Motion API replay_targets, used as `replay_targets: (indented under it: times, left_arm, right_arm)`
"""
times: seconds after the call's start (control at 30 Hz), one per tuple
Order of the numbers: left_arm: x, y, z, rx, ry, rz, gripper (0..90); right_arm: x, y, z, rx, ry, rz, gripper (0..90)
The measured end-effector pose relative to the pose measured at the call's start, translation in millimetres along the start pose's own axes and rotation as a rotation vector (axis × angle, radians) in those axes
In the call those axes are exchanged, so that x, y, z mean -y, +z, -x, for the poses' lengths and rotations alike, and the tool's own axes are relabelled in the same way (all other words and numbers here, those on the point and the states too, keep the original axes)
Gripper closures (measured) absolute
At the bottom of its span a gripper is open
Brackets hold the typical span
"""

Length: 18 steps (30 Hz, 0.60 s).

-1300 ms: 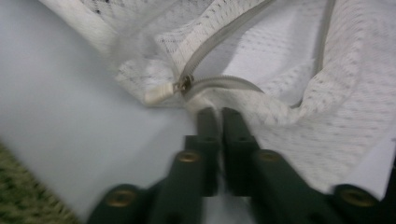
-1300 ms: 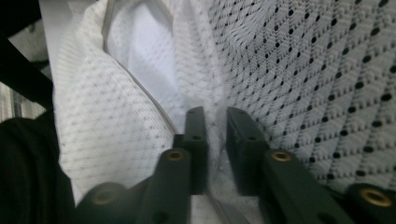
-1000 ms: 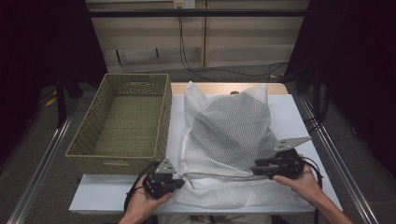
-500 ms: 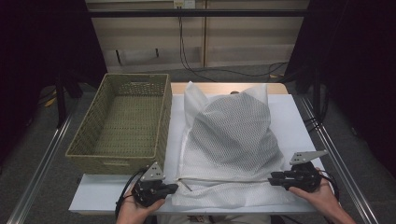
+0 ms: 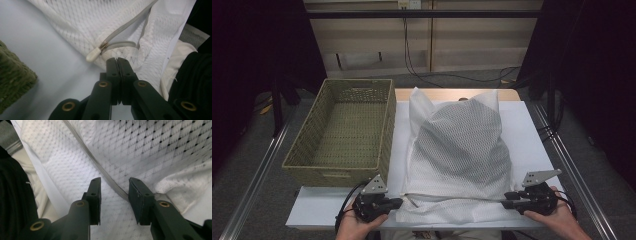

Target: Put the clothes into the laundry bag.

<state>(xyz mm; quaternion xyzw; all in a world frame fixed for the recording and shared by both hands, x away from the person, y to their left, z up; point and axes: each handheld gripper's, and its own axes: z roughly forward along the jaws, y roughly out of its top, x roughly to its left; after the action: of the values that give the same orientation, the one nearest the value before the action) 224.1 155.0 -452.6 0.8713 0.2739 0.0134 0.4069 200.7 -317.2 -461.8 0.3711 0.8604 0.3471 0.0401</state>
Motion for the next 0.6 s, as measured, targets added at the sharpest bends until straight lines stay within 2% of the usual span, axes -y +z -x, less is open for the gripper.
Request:
replay_targets:
  times: [0.07,0.17,0.2,0.33,0.47,0.6]
  left_arm:
    - [-0.6,0.3,0.8,0.007,0.007,0.011,83.0]
    - [-1.6,-0.4,2.7,-0.011,0.018,0.022,74.0]
    - [-1.8,-1.1,2.8,-0.017,0.02,0.032,71.4]
    - [-2.7,-3.4,0.7,-0.025,-0.003,0.075,59.5]
    - [-4.6,-4.6,0.4,-0.039,-0.015,0.085,50.2]
    - [-5.2,-5.0,1.7,-0.065,-0.001,0.099,49.0]
  right_arm:
    - [-2.6,-2.3,0.0,0.002,0.008,0.031,61.1]
    - [-7.4,-5.2,0.9,-0.002,-0.001,0.091,58.7]
    - [-9.0,-6.4,0.4,0.012,0.002,0.103,57.2]
    - [-14.2,-13.2,0.4,0.029,0.014,0.171,53.6]
    - [-16.4,-14.0,0.2,0.021,0.016,0.187,50.4]
    - [-18.1,-14.4,-1.5,0.016,0.015,0.203,49.5]
